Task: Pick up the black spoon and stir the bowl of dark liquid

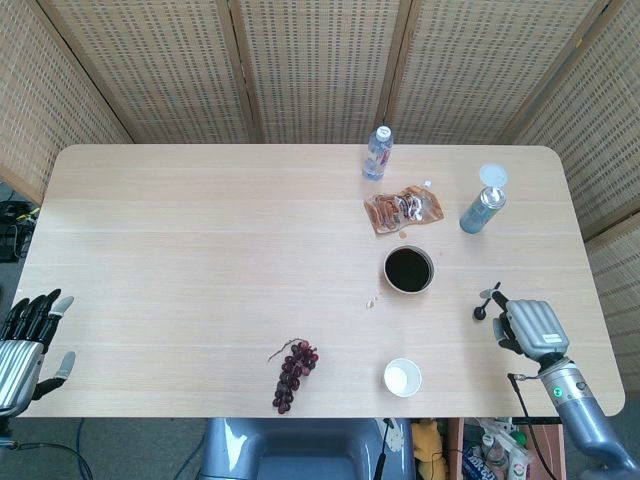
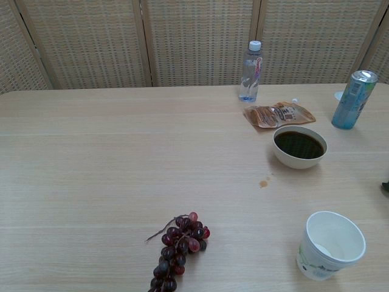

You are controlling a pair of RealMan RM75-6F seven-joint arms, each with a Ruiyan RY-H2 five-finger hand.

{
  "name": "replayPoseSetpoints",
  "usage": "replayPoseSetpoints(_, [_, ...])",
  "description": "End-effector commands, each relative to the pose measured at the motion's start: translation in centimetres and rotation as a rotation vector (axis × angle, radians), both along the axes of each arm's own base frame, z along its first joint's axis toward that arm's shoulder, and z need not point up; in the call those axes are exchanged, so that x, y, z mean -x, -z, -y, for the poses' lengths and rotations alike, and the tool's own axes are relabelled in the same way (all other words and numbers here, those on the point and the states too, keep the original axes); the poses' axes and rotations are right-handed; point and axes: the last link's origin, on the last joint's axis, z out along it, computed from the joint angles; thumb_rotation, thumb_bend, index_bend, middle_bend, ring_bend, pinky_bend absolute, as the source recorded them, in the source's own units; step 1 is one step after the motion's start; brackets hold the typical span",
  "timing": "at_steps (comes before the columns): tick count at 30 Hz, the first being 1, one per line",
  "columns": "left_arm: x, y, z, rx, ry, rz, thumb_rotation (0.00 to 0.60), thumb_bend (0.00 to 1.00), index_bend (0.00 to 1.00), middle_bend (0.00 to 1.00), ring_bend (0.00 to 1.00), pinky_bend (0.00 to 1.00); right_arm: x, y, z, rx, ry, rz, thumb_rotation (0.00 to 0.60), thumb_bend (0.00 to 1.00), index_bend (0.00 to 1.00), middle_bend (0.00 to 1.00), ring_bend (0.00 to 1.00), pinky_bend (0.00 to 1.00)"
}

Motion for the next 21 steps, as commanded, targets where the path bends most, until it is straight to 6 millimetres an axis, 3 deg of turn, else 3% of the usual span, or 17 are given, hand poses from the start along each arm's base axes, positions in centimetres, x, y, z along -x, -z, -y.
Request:
replayPoseSetpoints(1, [0.0,0.0,0.0,0.002,-0.002,-0.002,0.600,0.44,0.00,0.00,0.00,0.00,0.6,1.2,1.4,-0.080,0.041,-0.005,0.600,0.87,0.28,0.95,0.99,1.00])
replayPoseSetpoints(21, [0.4,0.2,0.0,0.015,-0.016,-0.007,0.600,0.44,0.00,0.00,0.00,0.00,3.6,4.9,2.1,-0.184,0.129,-0.088,0.600,0.92,0.28,0.97,1.00,1.00])
